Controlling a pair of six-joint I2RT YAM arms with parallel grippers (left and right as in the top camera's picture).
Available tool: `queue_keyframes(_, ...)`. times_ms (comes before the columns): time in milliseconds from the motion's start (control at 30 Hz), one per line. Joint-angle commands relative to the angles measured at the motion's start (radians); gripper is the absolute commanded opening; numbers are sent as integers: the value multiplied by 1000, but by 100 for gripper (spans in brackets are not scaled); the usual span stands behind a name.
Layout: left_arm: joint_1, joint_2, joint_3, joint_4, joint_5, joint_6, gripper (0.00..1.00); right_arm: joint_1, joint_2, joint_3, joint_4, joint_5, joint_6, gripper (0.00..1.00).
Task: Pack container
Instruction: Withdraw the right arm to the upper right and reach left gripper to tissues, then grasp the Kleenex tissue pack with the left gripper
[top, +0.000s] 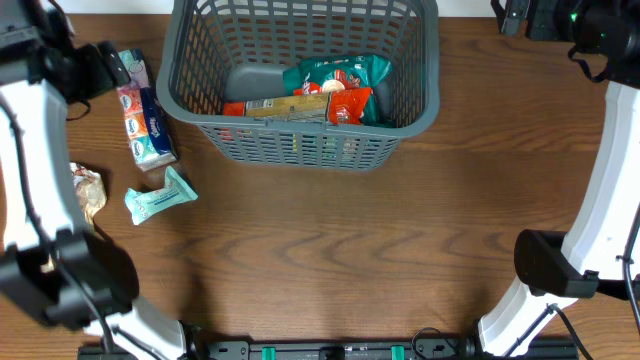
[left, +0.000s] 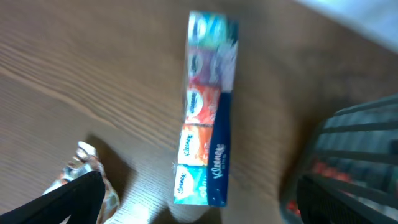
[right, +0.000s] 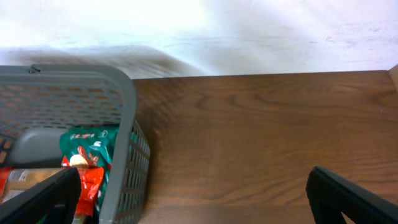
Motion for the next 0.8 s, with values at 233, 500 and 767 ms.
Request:
queue_keyframes(233,3,220,0,5,65,83,99,-8,-10,13,1,-7,-28,99)
queue_keyframes(500,3,363,0,29,65,101,99,-8,-10,13,-10,-6,-39,99)
queue_keyframes(767,-9,425,0,75,21,100,99,-8,-10,13,-13,-6,-39,99)
